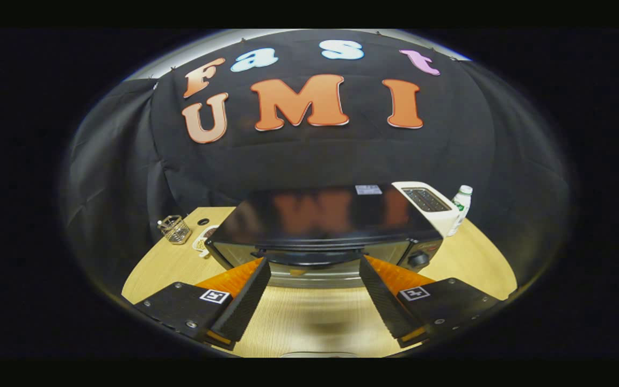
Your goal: Open the toaster oven, put the food inside, and close the toaster oven door.
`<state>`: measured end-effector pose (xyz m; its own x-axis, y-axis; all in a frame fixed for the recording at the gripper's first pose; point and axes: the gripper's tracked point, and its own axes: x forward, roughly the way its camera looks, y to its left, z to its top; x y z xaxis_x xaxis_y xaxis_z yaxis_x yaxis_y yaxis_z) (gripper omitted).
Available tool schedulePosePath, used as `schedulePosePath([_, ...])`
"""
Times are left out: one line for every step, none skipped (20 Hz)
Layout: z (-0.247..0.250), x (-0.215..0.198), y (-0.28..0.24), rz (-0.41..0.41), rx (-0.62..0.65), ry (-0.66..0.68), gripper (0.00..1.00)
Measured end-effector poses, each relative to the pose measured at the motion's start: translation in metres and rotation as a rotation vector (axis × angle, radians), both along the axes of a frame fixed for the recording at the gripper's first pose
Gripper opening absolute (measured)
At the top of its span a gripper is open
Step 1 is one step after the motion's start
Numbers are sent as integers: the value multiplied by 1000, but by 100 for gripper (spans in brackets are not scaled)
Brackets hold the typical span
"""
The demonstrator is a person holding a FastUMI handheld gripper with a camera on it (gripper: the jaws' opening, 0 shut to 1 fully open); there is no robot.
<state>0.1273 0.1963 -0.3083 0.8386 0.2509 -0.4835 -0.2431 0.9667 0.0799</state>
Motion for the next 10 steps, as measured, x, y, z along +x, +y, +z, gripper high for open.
schedulePosePath([15, 2, -4, -2, 0, -25, 99])
schedulePosePath([32, 2, -8, -3, 2, -45, 99])
schedulePosePath([48, 1, -12, -4, 3, -55, 98])
schedulePosePath([65, 0, -16, -9, 6, -72, 98])
schedulePosePath([87, -1, -22, -14, 10, -101, 98])
schedulePosePath([109, -2, -28, -24, 10, -133, 99])
schedulePosePath([128, -1, -36, -35, 7, -166, 98])
schedulePosePath([148, -4, -44, -40, 2, -192, 98])
schedulePosePath([166, -8, -49, -46, -3, -219, 98])
schedulePosePath([183, -12, -56, -54, -6, -243, 98])
